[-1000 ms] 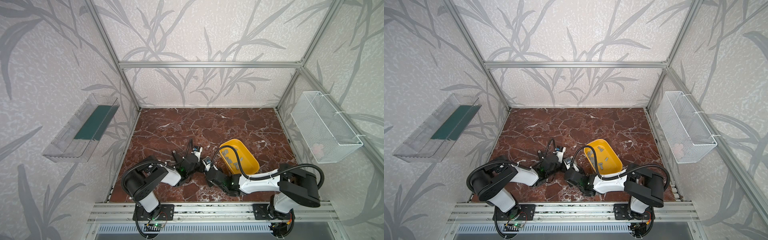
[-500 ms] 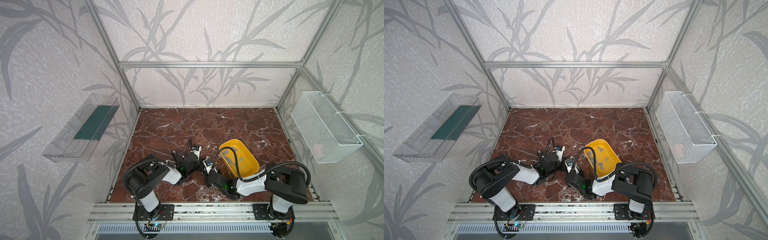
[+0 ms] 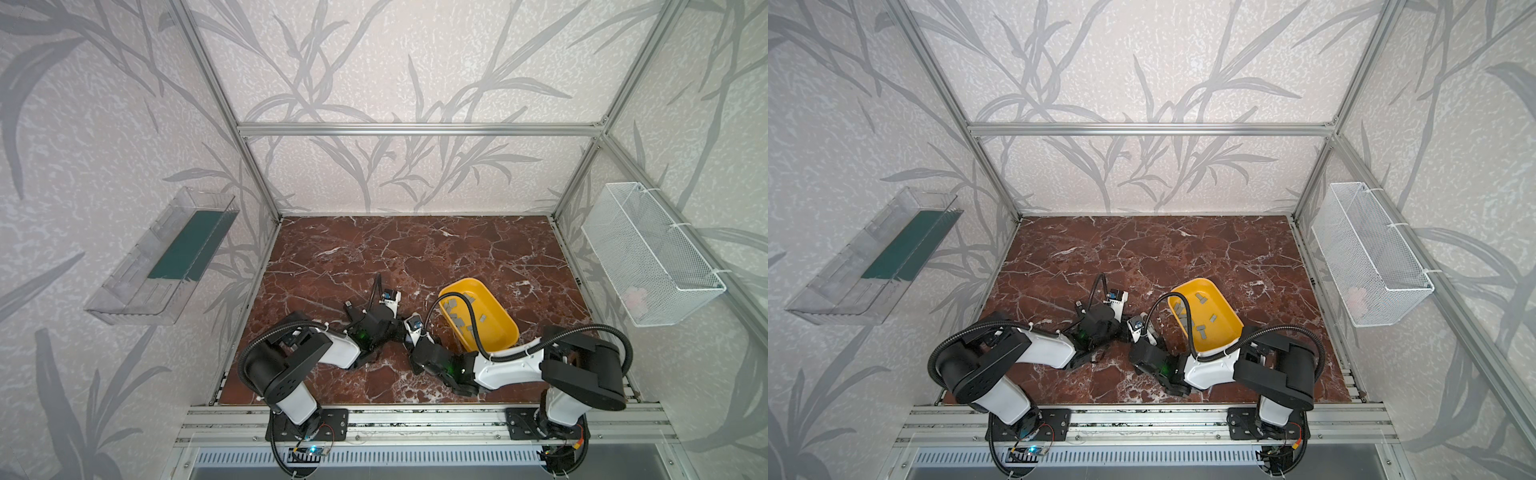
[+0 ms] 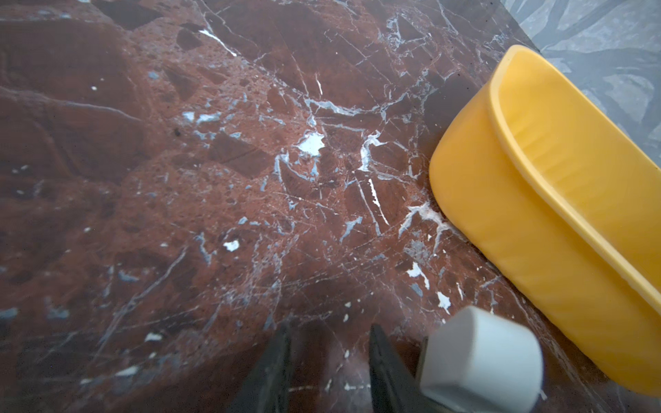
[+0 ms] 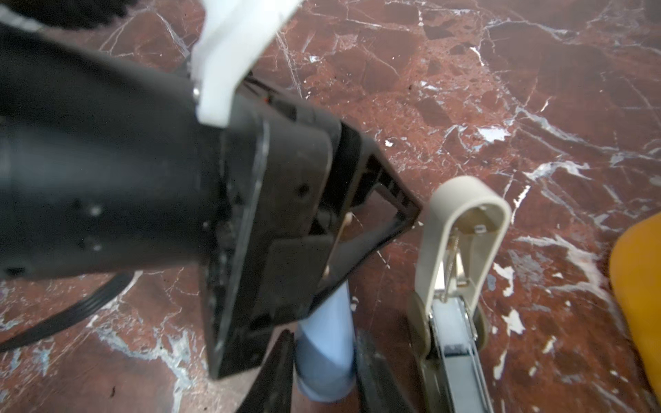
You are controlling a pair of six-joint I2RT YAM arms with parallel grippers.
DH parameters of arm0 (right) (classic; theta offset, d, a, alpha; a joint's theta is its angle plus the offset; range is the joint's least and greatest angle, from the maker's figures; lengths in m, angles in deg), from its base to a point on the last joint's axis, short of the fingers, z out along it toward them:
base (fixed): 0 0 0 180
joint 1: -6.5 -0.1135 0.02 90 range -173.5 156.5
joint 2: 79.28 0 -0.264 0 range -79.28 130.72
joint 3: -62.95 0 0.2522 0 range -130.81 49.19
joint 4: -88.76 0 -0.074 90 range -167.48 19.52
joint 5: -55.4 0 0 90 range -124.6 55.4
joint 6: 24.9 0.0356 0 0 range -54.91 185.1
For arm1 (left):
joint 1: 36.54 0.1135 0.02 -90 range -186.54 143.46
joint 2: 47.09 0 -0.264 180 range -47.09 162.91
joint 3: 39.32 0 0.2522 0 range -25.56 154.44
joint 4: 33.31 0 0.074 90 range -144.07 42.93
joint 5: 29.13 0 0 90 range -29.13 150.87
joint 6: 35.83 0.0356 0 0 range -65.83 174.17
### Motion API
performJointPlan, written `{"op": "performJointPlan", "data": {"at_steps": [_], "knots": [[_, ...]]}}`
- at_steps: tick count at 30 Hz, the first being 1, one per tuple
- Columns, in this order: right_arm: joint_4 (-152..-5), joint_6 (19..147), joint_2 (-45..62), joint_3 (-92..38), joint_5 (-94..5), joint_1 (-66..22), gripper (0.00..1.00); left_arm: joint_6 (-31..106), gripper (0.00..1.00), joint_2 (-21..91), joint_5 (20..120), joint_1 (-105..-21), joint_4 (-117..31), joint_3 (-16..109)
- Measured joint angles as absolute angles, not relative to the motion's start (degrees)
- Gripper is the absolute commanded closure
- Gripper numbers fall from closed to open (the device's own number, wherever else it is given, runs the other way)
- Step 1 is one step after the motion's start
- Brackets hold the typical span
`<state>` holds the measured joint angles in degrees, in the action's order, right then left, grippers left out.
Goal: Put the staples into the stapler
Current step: 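Open the right gripper, release the closed light-blue stapler, and draw back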
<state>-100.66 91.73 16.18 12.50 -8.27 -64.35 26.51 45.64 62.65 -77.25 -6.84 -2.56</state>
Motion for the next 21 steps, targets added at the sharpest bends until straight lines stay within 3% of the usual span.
{"op": "performJointPlan", "data": {"at_steps": [7, 14, 21], "knots": [[-94.3, 89.6, 13.7, 9.4, -8.3, -64.3, 0.63, 26.5, 0.62, 42.5, 63.1, -75.0, -11.7, -2.2], [-92.0, 88.8, 12.0, 9.5, -8.4, -64.3, 0.39, 26.6, 0.61, 37.8, 63.6, -74.2, -17.0, -1.2], [-90.9, 88.9, 1.4, 15.5, -7.1, -64.3, 0.39, 27.5, 0.53, 23.8, 60.8, -73.5, -27.0, 1.0]]}}
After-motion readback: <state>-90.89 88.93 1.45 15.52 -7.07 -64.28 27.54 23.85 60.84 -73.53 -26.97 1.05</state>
